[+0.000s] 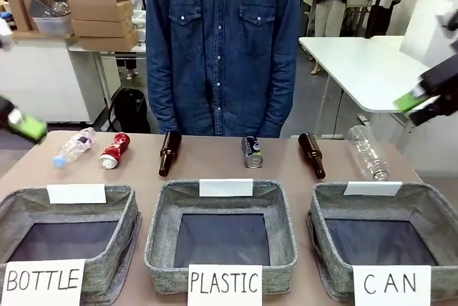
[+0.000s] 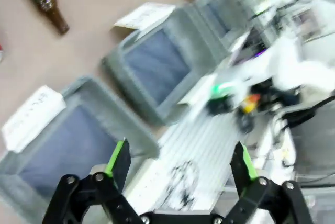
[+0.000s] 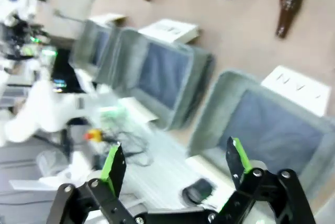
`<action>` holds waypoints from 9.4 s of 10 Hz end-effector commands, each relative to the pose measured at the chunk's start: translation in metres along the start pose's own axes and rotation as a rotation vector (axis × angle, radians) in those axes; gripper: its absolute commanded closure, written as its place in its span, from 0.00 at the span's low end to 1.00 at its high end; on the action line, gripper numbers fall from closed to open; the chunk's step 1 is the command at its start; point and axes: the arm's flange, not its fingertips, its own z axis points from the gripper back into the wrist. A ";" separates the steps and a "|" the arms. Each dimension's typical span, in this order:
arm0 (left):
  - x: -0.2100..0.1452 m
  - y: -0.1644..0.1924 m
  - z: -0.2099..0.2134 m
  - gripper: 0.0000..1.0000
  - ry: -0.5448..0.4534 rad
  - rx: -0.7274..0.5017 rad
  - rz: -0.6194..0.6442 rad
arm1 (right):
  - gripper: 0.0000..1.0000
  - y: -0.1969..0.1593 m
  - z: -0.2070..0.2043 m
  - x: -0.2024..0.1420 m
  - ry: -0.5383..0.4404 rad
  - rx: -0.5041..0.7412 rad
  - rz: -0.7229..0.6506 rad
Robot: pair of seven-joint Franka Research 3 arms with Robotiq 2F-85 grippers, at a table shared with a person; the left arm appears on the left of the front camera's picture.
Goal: Sort the can waste into the basket.
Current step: Pick up the can waste from the table and place it in the right Fabric basket.
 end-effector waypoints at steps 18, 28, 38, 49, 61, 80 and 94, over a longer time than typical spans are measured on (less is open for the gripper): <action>0.076 0.048 -0.012 0.00 0.105 0.572 0.358 | 0.00 -0.046 0.008 0.007 -0.061 0.379 -0.325; 0.120 0.133 -0.009 0.00 0.069 0.783 0.389 | 0.00 -0.046 0.008 0.007 -0.061 0.379 -0.325; 0.173 0.276 -0.172 0.00 0.237 0.947 0.379 | 0.00 -0.046 0.008 0.007 -0.061 0.379 -0.325; 0.162 0.321 -0.188 1.00 0.279 0.903 0.454 | 0.00 -0.046 0.008 0.007 -0.061 0.379 -0.325; 0.119 0.035 -0.038 0.90 0.303 0.522 0.201 | 0.00 -0.046 0.008 0.007 -0.061 0.379 -0.325; 0.083 -0.257 -0.340 0.62 0.518 -0.082 -1.142 | 0.00 -0.113 0.140 -0.067 -0.069 0.233 -0.484; 0.161 -0.262 -0.629 0.48 0.624 0.010 -1.260 | 0.00 -0.131 0.167 -0.117 -0.108 0.228 -0.524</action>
